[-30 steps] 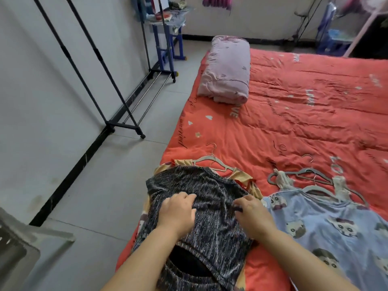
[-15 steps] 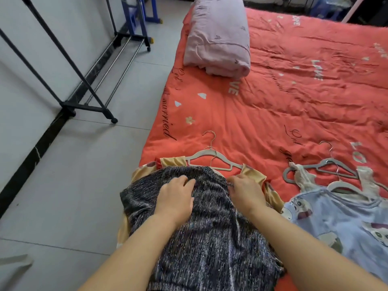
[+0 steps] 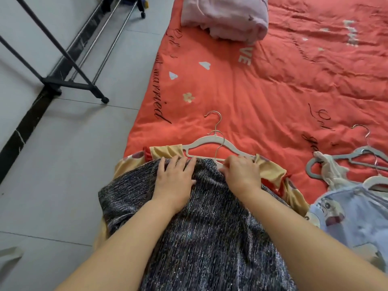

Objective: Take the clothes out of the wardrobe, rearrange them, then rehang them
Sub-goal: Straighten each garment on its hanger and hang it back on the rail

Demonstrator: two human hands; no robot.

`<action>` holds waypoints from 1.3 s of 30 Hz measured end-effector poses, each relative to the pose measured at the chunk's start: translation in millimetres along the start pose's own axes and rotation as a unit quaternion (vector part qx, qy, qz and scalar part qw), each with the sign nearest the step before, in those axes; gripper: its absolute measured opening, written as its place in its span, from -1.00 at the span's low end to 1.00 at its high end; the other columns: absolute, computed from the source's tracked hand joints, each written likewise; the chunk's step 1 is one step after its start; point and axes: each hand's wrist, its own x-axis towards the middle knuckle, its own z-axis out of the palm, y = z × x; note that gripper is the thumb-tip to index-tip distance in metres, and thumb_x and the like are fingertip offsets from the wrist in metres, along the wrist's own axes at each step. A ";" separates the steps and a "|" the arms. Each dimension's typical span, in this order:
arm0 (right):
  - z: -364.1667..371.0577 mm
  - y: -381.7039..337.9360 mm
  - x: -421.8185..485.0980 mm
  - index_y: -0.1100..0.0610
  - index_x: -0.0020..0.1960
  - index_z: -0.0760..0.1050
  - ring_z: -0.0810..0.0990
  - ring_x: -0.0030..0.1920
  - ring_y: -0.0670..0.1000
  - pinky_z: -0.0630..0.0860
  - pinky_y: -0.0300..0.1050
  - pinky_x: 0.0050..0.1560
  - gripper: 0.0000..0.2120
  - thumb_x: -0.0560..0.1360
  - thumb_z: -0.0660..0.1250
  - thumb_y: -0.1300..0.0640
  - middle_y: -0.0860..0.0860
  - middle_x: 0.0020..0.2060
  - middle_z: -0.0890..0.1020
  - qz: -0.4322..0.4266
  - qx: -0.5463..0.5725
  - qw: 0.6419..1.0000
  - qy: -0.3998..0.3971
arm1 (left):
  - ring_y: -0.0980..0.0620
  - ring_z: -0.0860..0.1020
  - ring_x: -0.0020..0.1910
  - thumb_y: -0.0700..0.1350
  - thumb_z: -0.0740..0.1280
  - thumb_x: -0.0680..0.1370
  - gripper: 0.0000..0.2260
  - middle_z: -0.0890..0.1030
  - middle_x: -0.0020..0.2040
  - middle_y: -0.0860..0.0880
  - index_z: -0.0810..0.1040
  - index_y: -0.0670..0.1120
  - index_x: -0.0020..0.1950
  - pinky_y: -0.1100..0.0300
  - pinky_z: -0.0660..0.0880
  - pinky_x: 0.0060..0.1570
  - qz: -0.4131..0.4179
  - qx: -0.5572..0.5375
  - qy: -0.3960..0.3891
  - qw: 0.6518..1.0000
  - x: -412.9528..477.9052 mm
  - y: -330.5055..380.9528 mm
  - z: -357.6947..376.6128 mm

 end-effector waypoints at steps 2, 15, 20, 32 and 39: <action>-13.4 -1.3 -7.3 0.09 0.09 0.49 0.51 0.10 0.08 0.37 -0.04 0.07 -0.72 0.55 0.22 -0.09 0.03 0.05 0.60 0.006 0.030 1.000 0.001 | 0.00 0.17 0.44 0.06 0.09 0.62 -0.50 0.27 0.43 0.02 0.02 0.02 0.53 -0.06 -0.11 0.44 0.003 -0.010 0.033 0.999 -7.2 0.4 -9.3; -177.3 -11.7 -163.7 0.10 -0.06 0.61 0.54 -0.15 -0.07 0.38 -0.15 -0.13 -0.93 0.47 0.39 0.14 -0.11 -0.21 0.61 0.006 0.307 0.939 0.154 | -0.04 0.58 -0.23 -0.04 0.24 0.42 -0.76 0.59 -0.22 0.07 0.66 0.08 -0.03 0.12 0.16 -0.13 0.100 -0.114 0.257 0.954 -111.5 -0.7 -146.9; -248.1 -14.2 -247.2 0.12 -0.08 0.60 0.53 -0.17 -0.06 0.37 -0.19 -0.14 -0.95 0.47 0.38 0.19 -0.09 -0.24 0.60 0.011 0.329 0.918 0.223 | -0.05 0.57 -0.26 0.03 0.17 0.43 -0.73 0.58 -0.26 0.06 0.65 0.08 -0.05 0.11 0.17 -0.12 0.155 -0.116 0.304 0.933 -177.4 18.0 -216.8; -343.5 48.9 -466.5 0.10 -0.10 0.62 0.55 -0.25 -0.13 0.38 -0.45 -0.24 -0.95 0.46 0.39 0.21 -0.10 -0.29 0.62 0.080 0.289 0.863 0.407 | -0.05 0.61 -0.14 0.08 0.22 0.44 -0.59 0.66 -0.10 0.00 0.54 -0.04 0.22 0.14 0.34 0.01 0.406 -0.165 0.354 0.826 -319.6 207.5 -305.2; -346.2 152.1 -602.1 0.07 -0.16 0.59 0.57 -0.23 -0.11 0.41 -0.36 -0.19 -0.94 0.46 0.40 0.21 -0.10 -0.31 0.61 0.139 0.283 0.824 0.470 | -0.12 0.56 -0.19 -0.01 0.29 0.43 -0.53 0.57 -0.17 -0.03 0.46 0.05 0.35 0.02 0.47 -0.17 0.500 -0.206 0.271 0.796 -398.9 333.4 -283.9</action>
